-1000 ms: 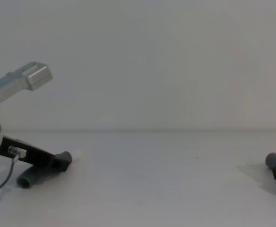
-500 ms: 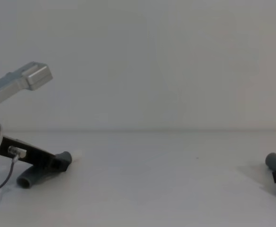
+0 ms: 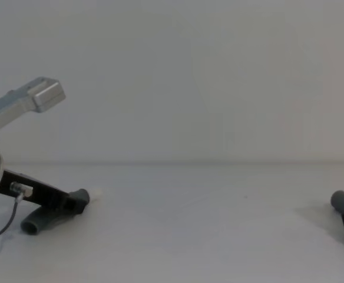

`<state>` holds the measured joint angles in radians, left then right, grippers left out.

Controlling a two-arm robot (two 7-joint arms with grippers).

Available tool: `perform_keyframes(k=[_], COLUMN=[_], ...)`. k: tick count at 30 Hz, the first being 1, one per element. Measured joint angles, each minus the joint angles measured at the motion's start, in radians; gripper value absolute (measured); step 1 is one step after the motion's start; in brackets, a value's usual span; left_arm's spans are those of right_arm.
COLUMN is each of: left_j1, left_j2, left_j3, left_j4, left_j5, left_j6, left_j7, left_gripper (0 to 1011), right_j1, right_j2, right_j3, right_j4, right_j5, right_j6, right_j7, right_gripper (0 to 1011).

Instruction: Use both hands to pick up one end of the pipe from the table, align the ends, and insert them.

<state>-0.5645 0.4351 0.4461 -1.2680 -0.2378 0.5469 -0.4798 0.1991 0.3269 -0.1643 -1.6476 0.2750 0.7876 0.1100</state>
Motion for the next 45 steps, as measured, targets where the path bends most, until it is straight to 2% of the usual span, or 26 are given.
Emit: perform_keyframes(k=[1, 2, 6, 8, 10, 11, 15, 16, 17, 18, 21, 25, 45], left_j1=[0.0, 0.0, 0.0, 0.0, 0.0, 0.0, 0.0, 0.0, 0.0, 0.0, 0.0, 0.0, 0.0], left_j2=[0.0, 0.0, 0.0, 0.0, 0.0, 0.0, 0.0, 0.0, 0.0, 0.0, 0.0, 0.0, 0.0], left_j3=[0.0, 0.0, 0.0, 0.0, 0.0, 0.0, 0.0, 0.0, 0.0, 0.0, 0.0, 0.0, 0.0], left_j4=[0.0, 0.0, 0.0, 0.0, 0.0, 0.0, 0.0, 0.0, 0.0, 0.0, 0.0, 0.0, 0.0], left_j5=[0.0, 0.0, 0.0, 0.0, 0.0, 0.0, 0.0, 0.0, 0.0, 0.0, 0.0, 0.0, 0.0], left_j6=[0.0, 0.0, 0.0, 0.0, 0.0, 0.0, 0.0, 0.0, 0.0, 0.0, 0.0, 0.0, 0.0], left_j7=[0.0, 0.0, 0.0, 0.0, 0.0, 0.0, 0.0, 0.0, 0.0, 0.0, 0.0, 0.0, 0.0], left_gripper=[332, 332, 332, 332, 332, 332, 333, 332, 332, 332, 332, 332, 332], right_j1=[0.0, 0.0, 0.0, -0.001, -0.001, -0.001, -0.001, -0.001, -0.001, -0.002, -0.002, -0.002, -0.002], right_j2=[0.0, 0.0, -0.001, -0.001, -0.001, -0.001, -0.001, -0.001, -0.001, -0.001, -0.001, -0.001, -0.001], right_j3=[0.0, 0.0, 0.0, 0.0, 0.0, 0.0, 0.0, 0.0, 0.0, 0.0, 0.0, 0.0, 0.0], right_j4=[0.0, 0.0, 0.0, 0.0, 0.0, 0.0, 0.0, 0.0, 0.0, 0.0, 0.0, 0.0, 0.0], right_j5=[0.0, -0.001, -0.002, -0.002, -0.003, -0.003, -0.003, -0.003, -0.003, -0.004, -0.004, -0.004, -0.005], right_j6=[0.0, 0.0, -0.001, -0.002, -0.002, -0.002, -0.003, -0.003, -0.003, -0.003, -0.004, -0.004, -0.004], right_j7=[0.0, 0.0, 0.001, 0.001, 0.001, 0.001, 0.002, 0.002, 0.002, 0.002, 0.002, 0.002, 0.002], right_gripper=[879, 804, 727, 630, 610, 549, 428, 364, 364, 299, 229, 191, 184])
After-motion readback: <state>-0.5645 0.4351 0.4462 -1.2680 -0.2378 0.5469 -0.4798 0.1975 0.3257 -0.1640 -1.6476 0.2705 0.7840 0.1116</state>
